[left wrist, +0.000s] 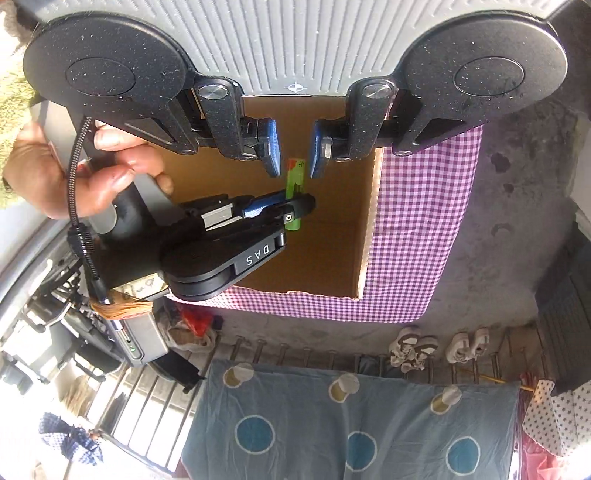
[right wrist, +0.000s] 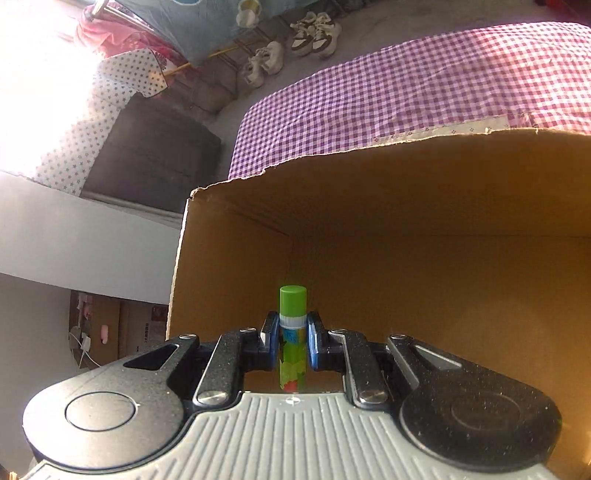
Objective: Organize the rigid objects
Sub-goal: 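Open the right gripper to drop the glue stick into the box, then reach the right gripper to the black cylinder and grasp it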
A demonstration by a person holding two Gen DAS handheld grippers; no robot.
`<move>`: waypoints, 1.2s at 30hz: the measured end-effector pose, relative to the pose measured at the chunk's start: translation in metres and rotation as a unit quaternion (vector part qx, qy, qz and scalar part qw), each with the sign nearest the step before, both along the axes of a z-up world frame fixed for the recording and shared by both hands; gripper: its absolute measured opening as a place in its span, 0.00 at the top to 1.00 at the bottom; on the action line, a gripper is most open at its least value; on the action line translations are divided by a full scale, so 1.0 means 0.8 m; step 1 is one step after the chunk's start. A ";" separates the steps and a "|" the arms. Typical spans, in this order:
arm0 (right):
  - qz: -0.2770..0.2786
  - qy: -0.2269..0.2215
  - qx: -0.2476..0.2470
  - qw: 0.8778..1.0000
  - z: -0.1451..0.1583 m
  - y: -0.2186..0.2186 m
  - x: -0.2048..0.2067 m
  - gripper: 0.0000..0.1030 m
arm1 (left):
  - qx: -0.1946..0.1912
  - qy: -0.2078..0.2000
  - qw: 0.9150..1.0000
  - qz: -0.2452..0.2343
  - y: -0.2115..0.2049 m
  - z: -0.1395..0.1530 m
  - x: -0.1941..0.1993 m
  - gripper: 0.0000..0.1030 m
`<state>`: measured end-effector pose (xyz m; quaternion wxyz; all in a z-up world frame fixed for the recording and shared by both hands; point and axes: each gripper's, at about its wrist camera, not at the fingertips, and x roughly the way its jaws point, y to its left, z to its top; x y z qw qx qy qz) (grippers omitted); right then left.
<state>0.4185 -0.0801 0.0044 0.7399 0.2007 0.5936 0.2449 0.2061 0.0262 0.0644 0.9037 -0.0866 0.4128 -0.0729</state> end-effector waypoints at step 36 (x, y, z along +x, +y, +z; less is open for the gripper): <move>-0.259 -0.061 0.160 0.950 -0.058 -0.261 -0.429 0.55 | 0.090 -0.034 0.968 -0.231 -0.175 -0.080 -0.175 0.27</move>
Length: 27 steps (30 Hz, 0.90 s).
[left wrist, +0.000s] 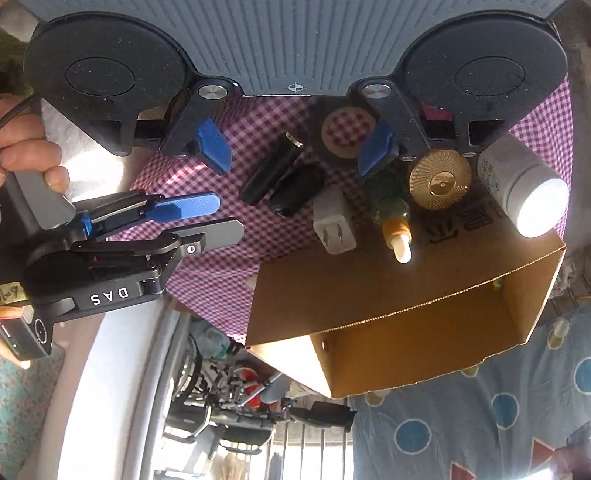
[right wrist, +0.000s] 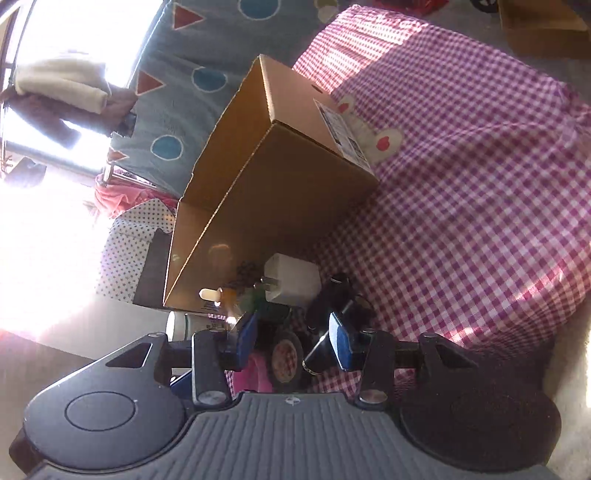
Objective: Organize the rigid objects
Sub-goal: 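Reach the right gripper to the black cylinder and grasp it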
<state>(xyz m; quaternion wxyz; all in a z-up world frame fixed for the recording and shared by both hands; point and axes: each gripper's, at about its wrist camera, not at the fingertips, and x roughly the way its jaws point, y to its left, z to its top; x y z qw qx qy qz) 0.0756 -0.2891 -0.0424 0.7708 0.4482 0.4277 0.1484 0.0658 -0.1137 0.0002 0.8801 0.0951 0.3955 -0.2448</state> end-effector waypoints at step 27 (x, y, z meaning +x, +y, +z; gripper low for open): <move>0.030 0.017 -0.071 0.997 -0.034 0.011 0.014 0.62 | 0.035 0.072 0.997 -0.023 -0.053 -0.060 0.021 0.77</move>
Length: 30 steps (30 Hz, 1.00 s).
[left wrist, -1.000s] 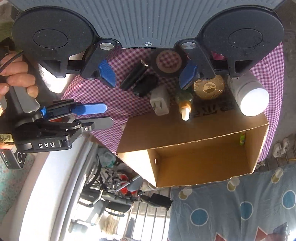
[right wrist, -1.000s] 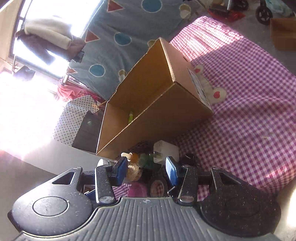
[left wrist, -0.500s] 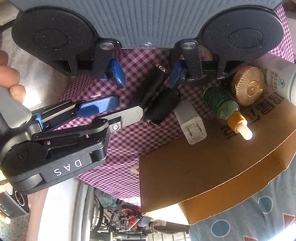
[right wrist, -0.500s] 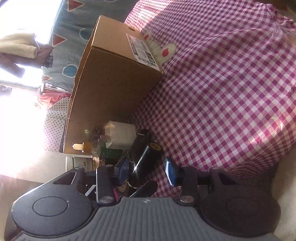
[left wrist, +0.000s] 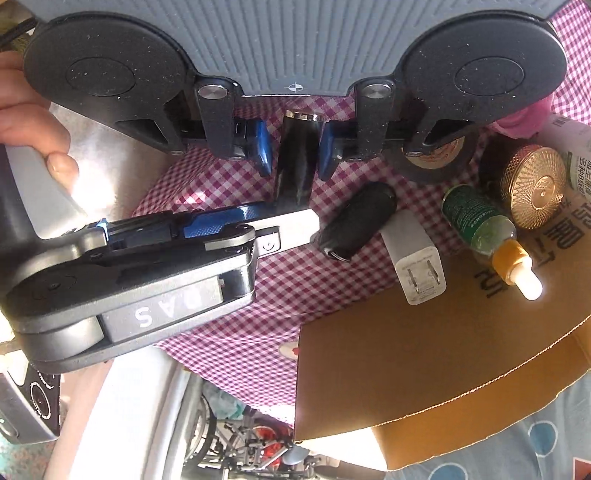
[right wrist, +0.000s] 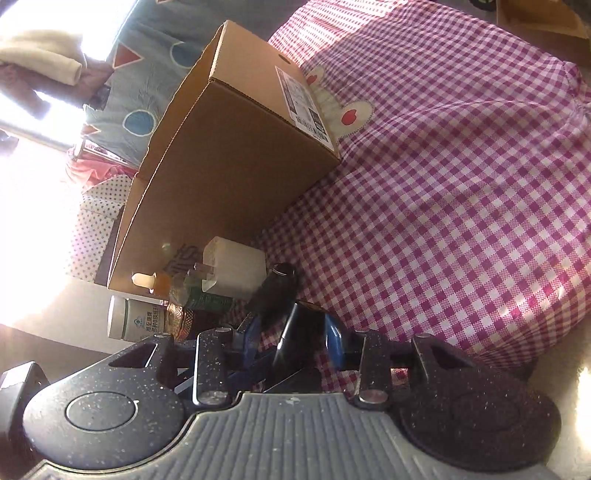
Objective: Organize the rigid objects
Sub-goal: 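Reach the right gripper to the black cylinder and grasp it, then carry the black cylinder into the box and open the right gripper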
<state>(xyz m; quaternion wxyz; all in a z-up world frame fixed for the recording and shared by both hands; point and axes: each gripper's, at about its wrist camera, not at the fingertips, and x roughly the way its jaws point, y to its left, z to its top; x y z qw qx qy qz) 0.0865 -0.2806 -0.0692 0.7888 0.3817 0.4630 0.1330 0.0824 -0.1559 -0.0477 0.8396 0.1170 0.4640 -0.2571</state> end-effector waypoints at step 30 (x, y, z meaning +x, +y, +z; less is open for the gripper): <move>-0.001 -0.060 -0.086 0.994 0.056 0.036 -0.046 0.76 | -0.102 -0.028 0.994 0.009 0.030 0.037 -0.019 0.79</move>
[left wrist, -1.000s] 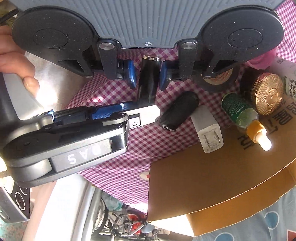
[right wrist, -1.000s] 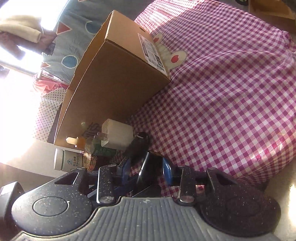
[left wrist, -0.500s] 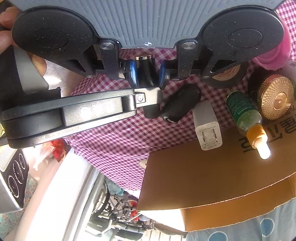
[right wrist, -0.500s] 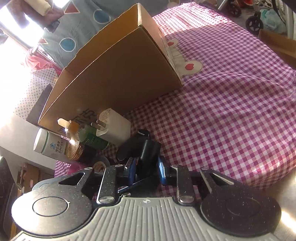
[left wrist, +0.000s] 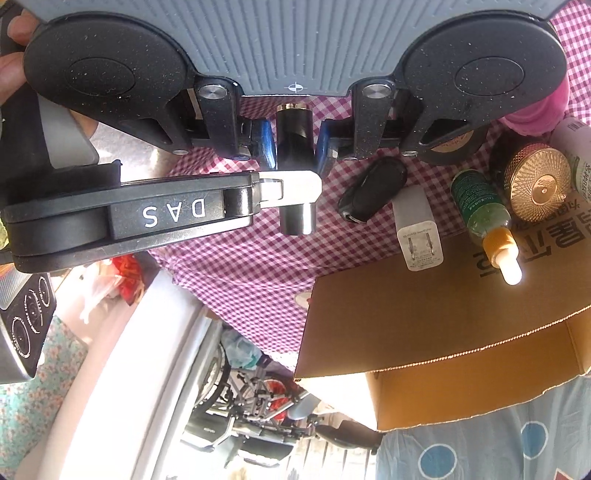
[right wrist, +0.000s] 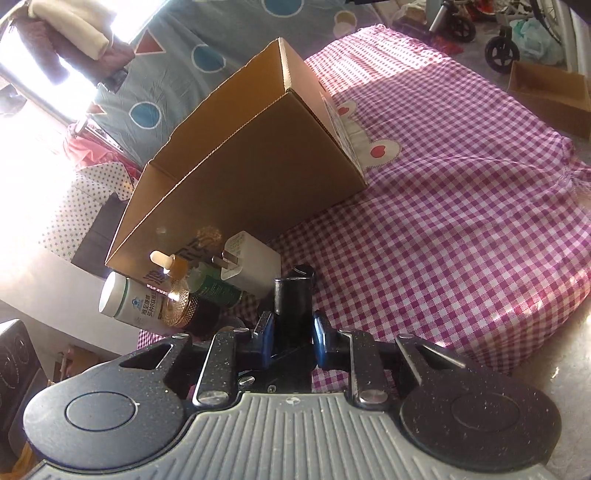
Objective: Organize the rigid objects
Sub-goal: 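Carry the black cylinder into the box and open the right gripper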
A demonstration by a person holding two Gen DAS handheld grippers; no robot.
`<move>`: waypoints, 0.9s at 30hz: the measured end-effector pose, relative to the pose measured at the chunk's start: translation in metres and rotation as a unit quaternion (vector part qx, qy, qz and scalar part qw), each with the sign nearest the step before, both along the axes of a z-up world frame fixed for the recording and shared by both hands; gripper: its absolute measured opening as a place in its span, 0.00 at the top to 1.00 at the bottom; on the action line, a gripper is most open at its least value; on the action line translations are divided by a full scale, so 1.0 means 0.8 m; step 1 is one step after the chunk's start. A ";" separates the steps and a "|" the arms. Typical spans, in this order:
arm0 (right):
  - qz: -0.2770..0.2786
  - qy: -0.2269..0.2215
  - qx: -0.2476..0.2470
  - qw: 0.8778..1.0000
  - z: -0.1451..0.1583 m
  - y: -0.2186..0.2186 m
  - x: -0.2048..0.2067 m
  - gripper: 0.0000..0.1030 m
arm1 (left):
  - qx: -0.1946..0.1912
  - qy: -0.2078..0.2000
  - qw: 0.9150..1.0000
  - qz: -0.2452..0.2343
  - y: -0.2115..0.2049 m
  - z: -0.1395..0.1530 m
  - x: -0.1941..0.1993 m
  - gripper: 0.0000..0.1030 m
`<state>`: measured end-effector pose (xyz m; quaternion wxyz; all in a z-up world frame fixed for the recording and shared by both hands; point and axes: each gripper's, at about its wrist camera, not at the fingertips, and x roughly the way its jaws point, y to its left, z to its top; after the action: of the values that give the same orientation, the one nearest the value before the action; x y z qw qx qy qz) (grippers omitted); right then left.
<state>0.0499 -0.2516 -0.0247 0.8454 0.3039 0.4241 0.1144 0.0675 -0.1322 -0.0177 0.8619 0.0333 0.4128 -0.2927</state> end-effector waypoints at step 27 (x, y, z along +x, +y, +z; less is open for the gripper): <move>0.196 -0.071 -0.011 0.978 0.173 0.150 0.237 0.76 | -0.020 -0.008 0.983 0.183 0.126 0.131 0.162 0.79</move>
<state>0.2396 -0.1316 0.1136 0.8377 0.1967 0.4154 0.2949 0.1972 -0.0313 0.0875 0.9048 -0.0572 0.3988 -0.1378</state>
